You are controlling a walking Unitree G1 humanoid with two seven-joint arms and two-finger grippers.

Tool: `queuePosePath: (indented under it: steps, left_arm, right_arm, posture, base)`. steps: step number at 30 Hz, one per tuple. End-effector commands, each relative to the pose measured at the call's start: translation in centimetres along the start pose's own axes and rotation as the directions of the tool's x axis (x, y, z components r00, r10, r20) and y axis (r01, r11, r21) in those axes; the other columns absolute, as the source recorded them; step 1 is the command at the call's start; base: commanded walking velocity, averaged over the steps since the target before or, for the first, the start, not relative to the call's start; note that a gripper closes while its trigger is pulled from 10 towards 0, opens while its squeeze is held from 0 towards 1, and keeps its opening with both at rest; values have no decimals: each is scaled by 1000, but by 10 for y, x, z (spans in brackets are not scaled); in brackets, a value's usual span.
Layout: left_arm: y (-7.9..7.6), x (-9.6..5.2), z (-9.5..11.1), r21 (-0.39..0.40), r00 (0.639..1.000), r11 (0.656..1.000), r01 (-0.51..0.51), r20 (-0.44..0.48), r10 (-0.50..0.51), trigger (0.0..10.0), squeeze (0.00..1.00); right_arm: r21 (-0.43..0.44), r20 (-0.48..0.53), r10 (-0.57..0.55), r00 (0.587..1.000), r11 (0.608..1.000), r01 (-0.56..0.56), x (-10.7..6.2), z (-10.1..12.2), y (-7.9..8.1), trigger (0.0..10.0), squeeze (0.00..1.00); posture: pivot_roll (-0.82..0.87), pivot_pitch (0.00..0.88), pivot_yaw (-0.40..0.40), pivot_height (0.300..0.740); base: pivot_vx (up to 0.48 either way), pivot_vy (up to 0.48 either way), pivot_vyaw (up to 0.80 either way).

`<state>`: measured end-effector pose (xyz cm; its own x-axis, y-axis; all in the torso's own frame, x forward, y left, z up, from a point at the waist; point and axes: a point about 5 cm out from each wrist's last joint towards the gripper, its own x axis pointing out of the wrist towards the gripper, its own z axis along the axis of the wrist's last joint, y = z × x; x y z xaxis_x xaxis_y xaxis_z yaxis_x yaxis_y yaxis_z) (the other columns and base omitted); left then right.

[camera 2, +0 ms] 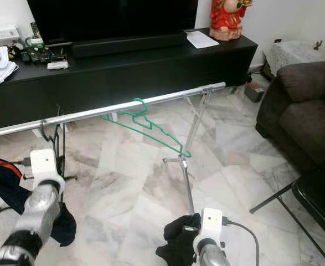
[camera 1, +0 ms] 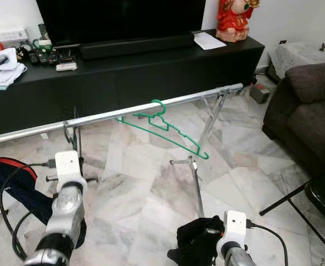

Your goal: Hang hanger

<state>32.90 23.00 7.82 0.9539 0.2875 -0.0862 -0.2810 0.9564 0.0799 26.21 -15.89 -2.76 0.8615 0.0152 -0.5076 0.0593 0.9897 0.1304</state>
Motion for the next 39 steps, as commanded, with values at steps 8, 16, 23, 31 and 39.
queuePosePath:
  steps: [8, 16, 23, 31, 39]
  left_arm:
    - [6, -42, -44, 181, 975, 958, 224, -58, -217, 10000, 0]
    - [9, -67, -88, 206, 937, 932, 299, -247, -247, 10000, 0]
    - [14, -88, -124, 226, 865, 905, 360, -445, -233, 10000, 0]
    - [29, -115, -151, 202, 790, 917, 345, -589, -167, 10000, 0]
    - [48, -161, -183, 181, 674, 924, 336, -732, -101, 10000, 0]
  right_arm:
    - [-9, -3, -6, 1000, 1000, 5, -1, -3, -3, 10000, 0]
    - [-10, 5, -3, 1000, 1000, 3, 0, 1, -1, 10000, 0]
    - [-10, 8, -8, 1000, 1000, 9, 1, 2, -2, 10000, 0]
    - [-7, 10, -13, 1000, 1000, 13, 1, 2, -2, 10000, 0]
    - [-7, 20, -18, 1000, 1000, 18, 0, 4, -4, 10000, 0]
  posture:
    - [-62, 116, 23, 740]
    - [-60, 109, 24, 740]
    - [-58, 99, 28, 740]
    - [-61, 92, 33, 740]
    - [-65, 85, 29, 740]
  base:
    - [0, 0, 0]
    - [0, 0, 0]
    - [0, 0, 0]
    - [0, 0, 0]
    - [0, 0, 0]
